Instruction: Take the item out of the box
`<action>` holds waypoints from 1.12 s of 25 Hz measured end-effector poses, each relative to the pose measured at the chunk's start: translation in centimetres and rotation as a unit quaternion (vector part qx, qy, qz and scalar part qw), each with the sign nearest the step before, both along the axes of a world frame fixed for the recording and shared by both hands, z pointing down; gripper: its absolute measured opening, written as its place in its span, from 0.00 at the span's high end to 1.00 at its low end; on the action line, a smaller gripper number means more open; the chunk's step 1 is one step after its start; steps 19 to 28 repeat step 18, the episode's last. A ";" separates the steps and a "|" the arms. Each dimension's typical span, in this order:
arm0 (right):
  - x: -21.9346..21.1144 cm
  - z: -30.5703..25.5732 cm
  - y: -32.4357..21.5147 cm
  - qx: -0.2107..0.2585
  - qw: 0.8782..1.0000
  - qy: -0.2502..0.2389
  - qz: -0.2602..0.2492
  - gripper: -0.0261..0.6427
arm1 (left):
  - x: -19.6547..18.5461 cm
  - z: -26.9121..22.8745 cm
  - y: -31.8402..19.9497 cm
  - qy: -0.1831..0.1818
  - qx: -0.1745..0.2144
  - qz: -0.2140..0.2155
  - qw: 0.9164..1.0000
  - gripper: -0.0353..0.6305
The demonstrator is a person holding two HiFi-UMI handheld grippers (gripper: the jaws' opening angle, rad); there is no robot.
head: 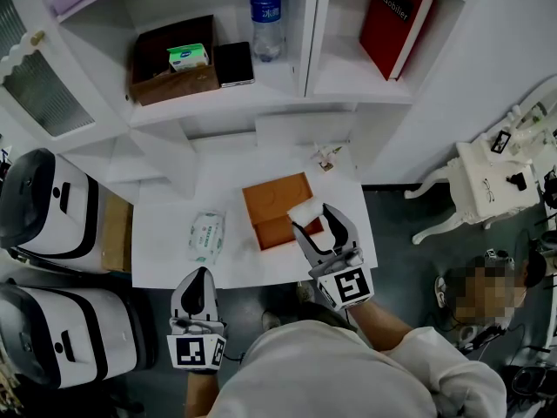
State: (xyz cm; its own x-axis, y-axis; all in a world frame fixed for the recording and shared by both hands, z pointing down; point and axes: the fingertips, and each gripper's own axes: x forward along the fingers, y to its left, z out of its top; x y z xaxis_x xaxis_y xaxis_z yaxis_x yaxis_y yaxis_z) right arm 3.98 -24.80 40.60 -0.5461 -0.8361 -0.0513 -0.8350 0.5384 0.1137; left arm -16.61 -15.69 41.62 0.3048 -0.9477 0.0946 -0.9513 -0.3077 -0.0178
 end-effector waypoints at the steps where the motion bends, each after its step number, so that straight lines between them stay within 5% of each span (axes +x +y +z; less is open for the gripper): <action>1: 0.0 0.0 0.0 0.000 1.000 0.000 0.000 0.55 | 0.0 0.0 0.0 0.000 0.000 0.000 1.000 0.94; 28: -0.2 0.3 -0.1 -0.001 1.000 0.003 -0.002 0.55 | -0.2 0.1 0.1 -0.001 -0.001 -0.003 1.000 0.94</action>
